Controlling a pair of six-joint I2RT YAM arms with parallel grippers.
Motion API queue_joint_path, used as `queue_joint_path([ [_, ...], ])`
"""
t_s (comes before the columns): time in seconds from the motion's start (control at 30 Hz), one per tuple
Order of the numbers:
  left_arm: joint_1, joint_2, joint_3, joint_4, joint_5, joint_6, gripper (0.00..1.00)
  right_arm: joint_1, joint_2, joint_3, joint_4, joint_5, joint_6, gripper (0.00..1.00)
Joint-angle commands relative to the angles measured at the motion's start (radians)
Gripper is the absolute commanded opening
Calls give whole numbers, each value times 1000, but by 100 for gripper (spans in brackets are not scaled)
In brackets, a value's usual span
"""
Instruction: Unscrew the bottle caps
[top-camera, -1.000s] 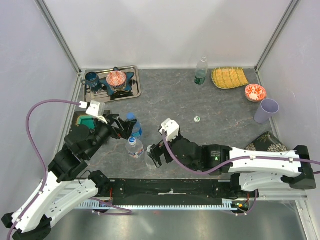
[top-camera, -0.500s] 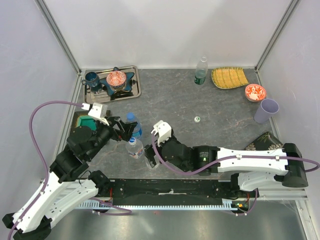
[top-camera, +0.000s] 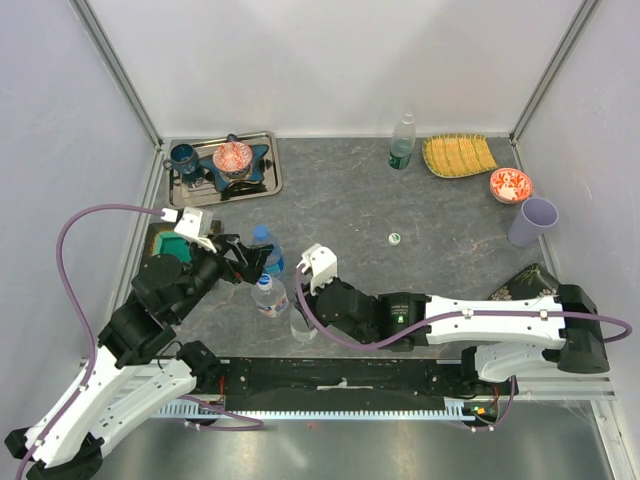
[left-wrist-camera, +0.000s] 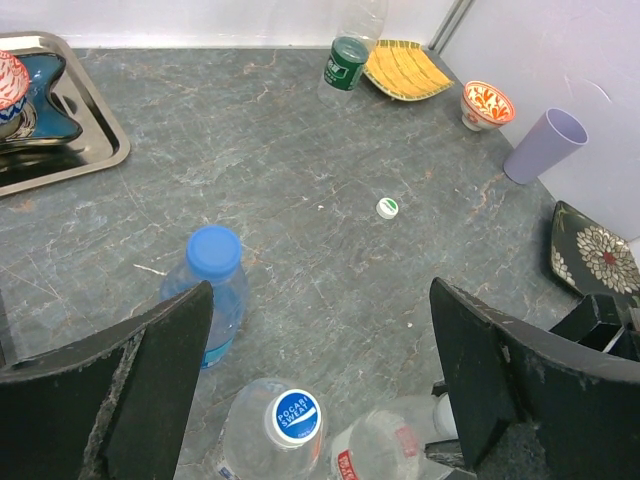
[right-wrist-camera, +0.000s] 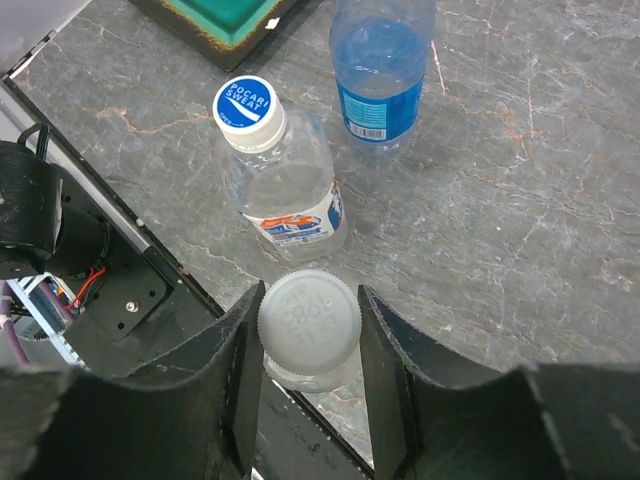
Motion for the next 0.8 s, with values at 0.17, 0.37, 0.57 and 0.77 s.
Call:
queue_joint_path([
  [0.17, 0, 54, 39, 66, -23, 32, 95, -21, -221, 152, -242, 233, 7, 40],
  [0.37, 0, 166, 98, 209, -2, 73, 98, -270, -267, 254, -384, 205, 65, 1],
  [0.57, 32, 322, 183, 390, 327, 127, 100, -560, -258, 301, -301, -252, 110, 0],
  [0.77, 135, 502, 297, 536, 982, -1, 100, -653, -249, 364, -244, -573, 131, 0],
])
